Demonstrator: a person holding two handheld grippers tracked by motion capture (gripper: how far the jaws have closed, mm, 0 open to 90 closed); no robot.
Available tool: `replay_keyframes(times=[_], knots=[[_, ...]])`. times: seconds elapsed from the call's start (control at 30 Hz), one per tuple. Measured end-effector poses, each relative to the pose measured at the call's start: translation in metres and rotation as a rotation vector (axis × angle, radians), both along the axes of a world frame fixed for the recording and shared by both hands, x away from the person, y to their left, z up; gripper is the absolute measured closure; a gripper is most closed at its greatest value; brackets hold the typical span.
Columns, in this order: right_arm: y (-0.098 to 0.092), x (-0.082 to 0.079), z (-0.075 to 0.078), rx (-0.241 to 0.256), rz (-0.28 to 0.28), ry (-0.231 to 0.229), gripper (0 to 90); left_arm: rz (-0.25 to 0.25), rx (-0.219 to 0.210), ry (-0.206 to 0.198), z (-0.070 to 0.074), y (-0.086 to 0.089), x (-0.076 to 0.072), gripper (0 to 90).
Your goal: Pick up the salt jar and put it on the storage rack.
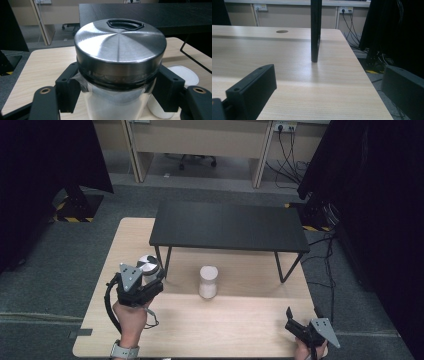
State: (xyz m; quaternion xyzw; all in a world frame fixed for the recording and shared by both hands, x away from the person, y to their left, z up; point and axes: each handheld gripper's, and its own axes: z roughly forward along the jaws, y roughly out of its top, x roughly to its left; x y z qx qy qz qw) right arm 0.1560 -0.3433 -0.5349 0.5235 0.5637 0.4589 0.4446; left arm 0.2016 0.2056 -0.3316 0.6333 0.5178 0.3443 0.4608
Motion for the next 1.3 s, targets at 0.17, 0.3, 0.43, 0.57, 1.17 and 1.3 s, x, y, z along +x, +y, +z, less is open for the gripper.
replay_keyframes(times=[0.17,0.3,0.43,0.57,1.17,1.3], knots=[[0.000,0.000,-0.001,-0.002,0.001,-0.004,0.3,-0.012,0.009,-0.001,0.006,-0.005,0.005,31.2],[0.000,-0.001,-0.001,0.001,0.000,-0.007,0.3,-0.029,0.022,-0.006,0.014,-0.011,0.009,31.1],[0.000,-0.001,-0.001,0.001,0.001,-0.009,0.3,-0.037,0.021,-0.005,0.021,-0.015,0.014,31.2],[-0.001,-0.002,-0.002,0.014,0.005,-0.014,0.4,-0.044,0.030,-0.007,0.029,-0.021,0.020,31.2],[-0.002,-0.001,-0.001,-0.018,0.028,-0.007,0.3,-0.065,0.052,-0.047,0.066,-0.043,0.048,31.1],[-0.003,-0.002,-0.001,-0.005,0.027,-0.010,0.3,-0.066,0.062,-0.048,0.073,-0.047,0.061,31.1]])
